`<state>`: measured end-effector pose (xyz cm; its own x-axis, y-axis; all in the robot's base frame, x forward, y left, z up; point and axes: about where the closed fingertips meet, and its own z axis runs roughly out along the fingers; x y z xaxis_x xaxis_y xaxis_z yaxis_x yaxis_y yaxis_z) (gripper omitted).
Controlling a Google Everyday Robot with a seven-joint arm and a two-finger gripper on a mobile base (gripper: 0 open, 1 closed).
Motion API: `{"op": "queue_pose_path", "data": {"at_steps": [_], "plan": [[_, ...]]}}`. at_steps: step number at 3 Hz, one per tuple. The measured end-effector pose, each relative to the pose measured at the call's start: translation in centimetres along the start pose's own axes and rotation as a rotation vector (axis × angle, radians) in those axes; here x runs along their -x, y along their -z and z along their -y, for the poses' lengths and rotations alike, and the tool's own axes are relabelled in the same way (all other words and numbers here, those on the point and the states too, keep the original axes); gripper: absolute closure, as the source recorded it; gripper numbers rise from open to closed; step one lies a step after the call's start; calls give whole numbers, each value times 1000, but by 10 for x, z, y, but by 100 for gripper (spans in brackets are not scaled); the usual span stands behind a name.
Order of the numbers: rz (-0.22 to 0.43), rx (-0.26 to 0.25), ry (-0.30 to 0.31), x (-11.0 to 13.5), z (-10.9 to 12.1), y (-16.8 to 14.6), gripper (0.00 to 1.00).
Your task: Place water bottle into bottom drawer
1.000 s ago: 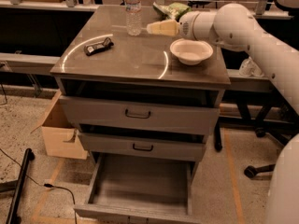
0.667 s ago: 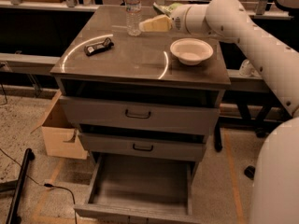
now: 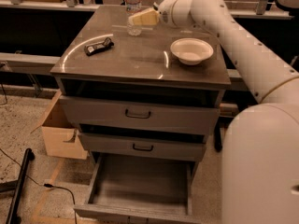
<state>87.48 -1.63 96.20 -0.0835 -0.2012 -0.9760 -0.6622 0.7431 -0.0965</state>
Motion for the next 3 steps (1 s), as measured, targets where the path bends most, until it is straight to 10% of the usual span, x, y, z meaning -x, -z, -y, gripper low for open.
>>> {"op": "queue_pose_path", "data": {"at_steps": [3], "plan": [[14,-38,-66,-6,19,-85,0]]}}
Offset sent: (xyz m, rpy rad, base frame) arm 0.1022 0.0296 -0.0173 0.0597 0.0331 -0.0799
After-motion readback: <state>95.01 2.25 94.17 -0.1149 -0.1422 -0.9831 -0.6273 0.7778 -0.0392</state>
